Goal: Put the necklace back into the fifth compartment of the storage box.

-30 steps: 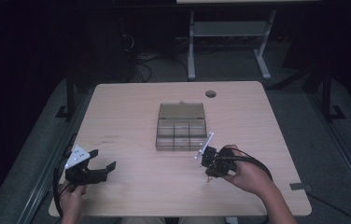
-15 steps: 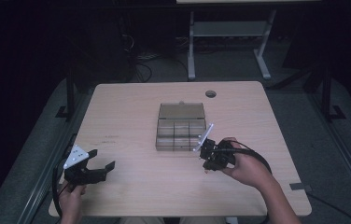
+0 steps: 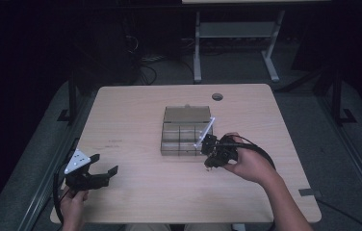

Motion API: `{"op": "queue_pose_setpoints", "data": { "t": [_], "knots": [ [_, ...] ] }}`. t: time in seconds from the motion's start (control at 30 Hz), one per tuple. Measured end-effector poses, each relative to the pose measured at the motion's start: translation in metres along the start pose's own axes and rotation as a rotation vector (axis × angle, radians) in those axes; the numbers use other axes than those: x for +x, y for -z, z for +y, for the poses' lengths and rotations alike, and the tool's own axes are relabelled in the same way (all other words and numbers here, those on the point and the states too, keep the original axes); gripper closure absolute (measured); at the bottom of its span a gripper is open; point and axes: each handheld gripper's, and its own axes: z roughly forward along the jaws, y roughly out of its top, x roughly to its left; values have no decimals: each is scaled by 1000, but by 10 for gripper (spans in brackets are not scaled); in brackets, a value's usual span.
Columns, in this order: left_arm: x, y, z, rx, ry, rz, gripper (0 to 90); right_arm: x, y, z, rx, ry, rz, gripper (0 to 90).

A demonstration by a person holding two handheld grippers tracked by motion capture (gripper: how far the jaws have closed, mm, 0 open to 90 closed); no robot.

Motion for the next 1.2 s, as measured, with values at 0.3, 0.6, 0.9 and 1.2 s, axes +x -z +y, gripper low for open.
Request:
{"op": "queue_pose_setpoints", "data": {
  "t": [0.3,0.6,0.9,1.2],
  "knots": [
    [2,0,0,3,3,1,131,-8,5,18,0,4,8,890],
    [3,0,-1,-5,10,2,131,-14,7,33,9,17,8,891],
    [4,0,-1,1,10,3,131,-20,9,43,10,17,13,891],
    [4,0,-1,-1,13,5,131,-26,7,55,15,16,12,891]
  ]
}}
